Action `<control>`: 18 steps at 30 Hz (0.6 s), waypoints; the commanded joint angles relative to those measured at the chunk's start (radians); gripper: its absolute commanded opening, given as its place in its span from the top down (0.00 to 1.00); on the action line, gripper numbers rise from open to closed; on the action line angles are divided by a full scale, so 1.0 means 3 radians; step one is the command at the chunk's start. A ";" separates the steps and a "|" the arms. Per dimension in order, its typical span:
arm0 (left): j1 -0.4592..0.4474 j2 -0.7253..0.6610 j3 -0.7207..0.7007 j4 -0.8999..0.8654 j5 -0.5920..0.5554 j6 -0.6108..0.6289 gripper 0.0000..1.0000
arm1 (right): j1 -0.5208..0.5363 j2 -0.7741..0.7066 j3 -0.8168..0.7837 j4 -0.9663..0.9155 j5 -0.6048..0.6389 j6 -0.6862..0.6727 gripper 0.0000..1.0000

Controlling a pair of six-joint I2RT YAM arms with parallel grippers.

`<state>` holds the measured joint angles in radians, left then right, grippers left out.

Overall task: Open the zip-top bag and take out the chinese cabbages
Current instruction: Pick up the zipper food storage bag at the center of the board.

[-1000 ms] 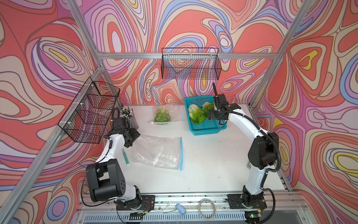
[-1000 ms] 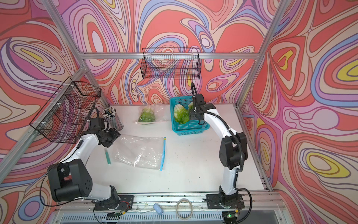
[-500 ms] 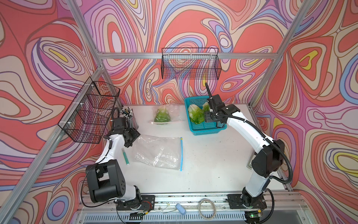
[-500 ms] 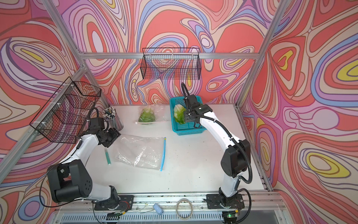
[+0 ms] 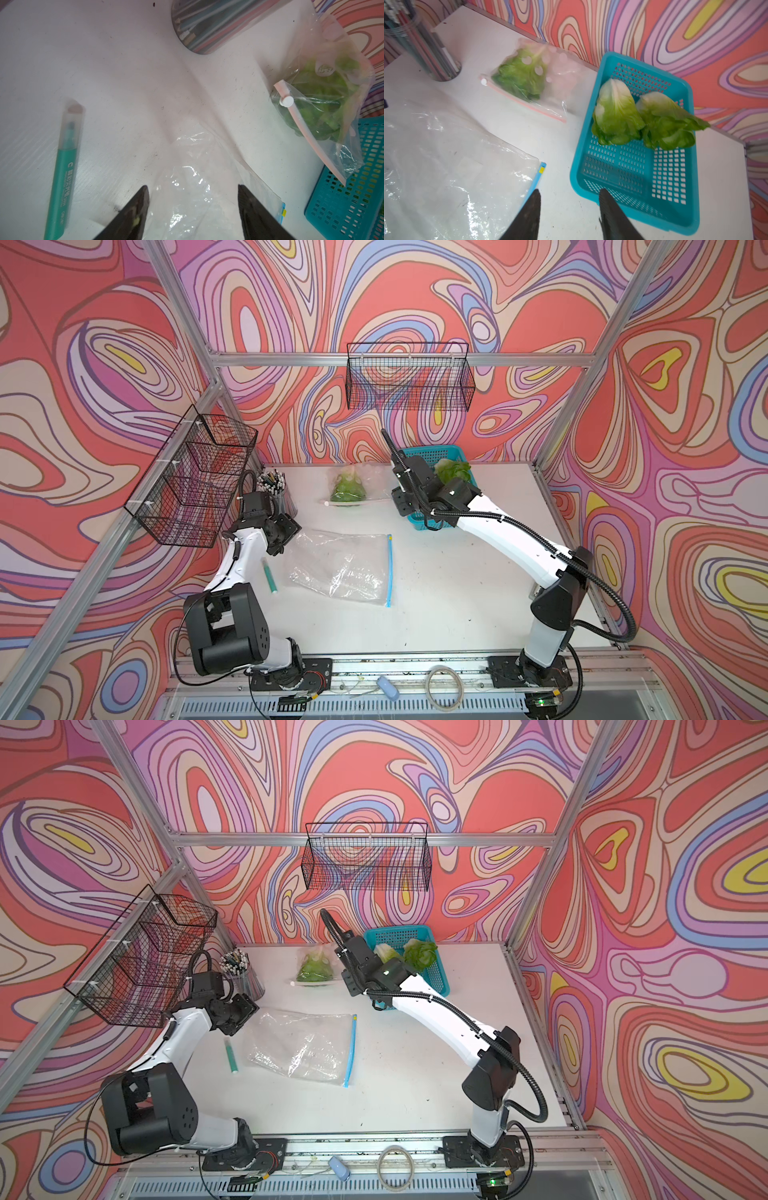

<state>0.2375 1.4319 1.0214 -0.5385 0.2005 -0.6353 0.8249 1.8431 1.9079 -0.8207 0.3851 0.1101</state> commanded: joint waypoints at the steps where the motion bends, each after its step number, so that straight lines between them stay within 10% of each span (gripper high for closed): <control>1: 0.0017 -0.0079 0.0098 0.0015 0.0039 0.0053 0.31 | 0.0090 0.0275 0.0132 0.0173 0.0015 -0.0306 0.55; 12: 0.0018 -0.0068 0.0113 0.0015 0.0109 0.0071 0.32 | 0.0272 0.0999 0.0366 0.0470 0.0130 -0.1052 0.59; 18: 0.0017 -0.0079 0.0118 0.0014 0.0117 0.0070 0.32 | 0.0269 0.1228 0.0248 0.0783 0.0358 -0.1610 0.39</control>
<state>0.2375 1.4296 1.0218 -0.5346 0.2291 -0.6277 0.9047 2.1906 1.9907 -0.6590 0.4370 -0.2420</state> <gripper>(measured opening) 0.677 0.586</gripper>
